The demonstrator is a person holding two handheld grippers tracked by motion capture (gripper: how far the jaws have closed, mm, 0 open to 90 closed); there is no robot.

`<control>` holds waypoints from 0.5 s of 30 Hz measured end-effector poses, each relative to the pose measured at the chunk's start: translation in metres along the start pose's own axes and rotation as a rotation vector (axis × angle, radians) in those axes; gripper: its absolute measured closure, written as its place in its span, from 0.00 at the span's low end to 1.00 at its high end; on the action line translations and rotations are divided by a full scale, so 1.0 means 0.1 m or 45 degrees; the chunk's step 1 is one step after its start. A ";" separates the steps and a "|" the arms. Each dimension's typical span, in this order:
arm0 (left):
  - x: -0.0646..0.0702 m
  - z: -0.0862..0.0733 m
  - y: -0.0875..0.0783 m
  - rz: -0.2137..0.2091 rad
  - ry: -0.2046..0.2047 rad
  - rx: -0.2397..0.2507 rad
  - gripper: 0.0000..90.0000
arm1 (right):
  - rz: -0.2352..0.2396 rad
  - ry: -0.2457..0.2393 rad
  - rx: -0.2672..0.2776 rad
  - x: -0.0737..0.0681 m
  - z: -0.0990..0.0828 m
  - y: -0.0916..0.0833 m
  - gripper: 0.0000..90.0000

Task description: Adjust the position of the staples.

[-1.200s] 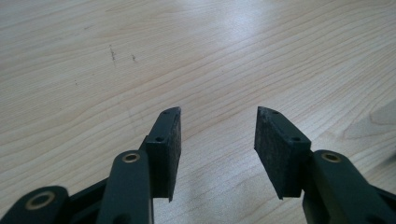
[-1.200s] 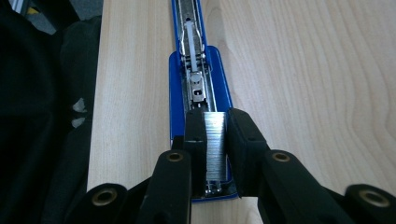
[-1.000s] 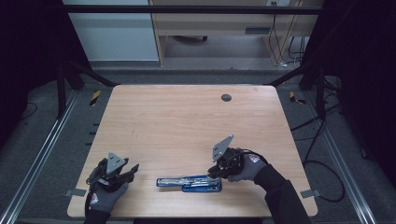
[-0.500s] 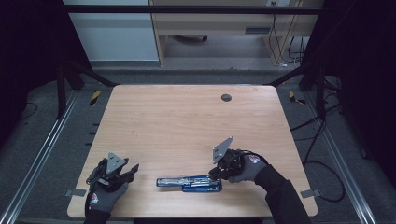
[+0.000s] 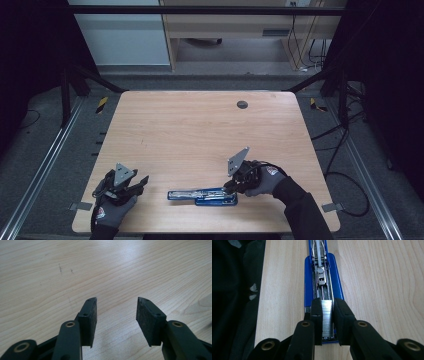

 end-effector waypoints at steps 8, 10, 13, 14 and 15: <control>0.00 0.00 0.00 0.002 0.000 0.000 0.57 | 0.015 -0.009 -0.023 -0.01 -0.01 0.02 0.87; 0.00 0.00 0.00 0.002 0.001 0.000 0.57 | 0.019 -0.013 -0.023 0.00 -0.01 0.03 0.87; 0.00 0.00 0.00 0.002 -0.002 -0.001 0.57 | 0.020 -0.018 -0.010 0.00 0.00 0.03 0.87; 0.00 0.00 0.00 0.001 -0.002 -0.001 0.57 | 0.019 -0.024 -0.007 0.00 0.00 0.02 0.87; 0.00 0.00 0.00 0.002 -0.001 -0.001 0.57 | 0.020 -0.019 -0.004 -0.01 0.01 0.01 0.87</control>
Point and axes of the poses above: each handheld gripper's, and its own axes: y roughly forward along the jaws, z roughly out of its top, x roughly to its right, the point moved 4 cm from there along y, roughly forward along the jaws, and after that the axes turned 9 degrees about x, right-handed, at the moved point
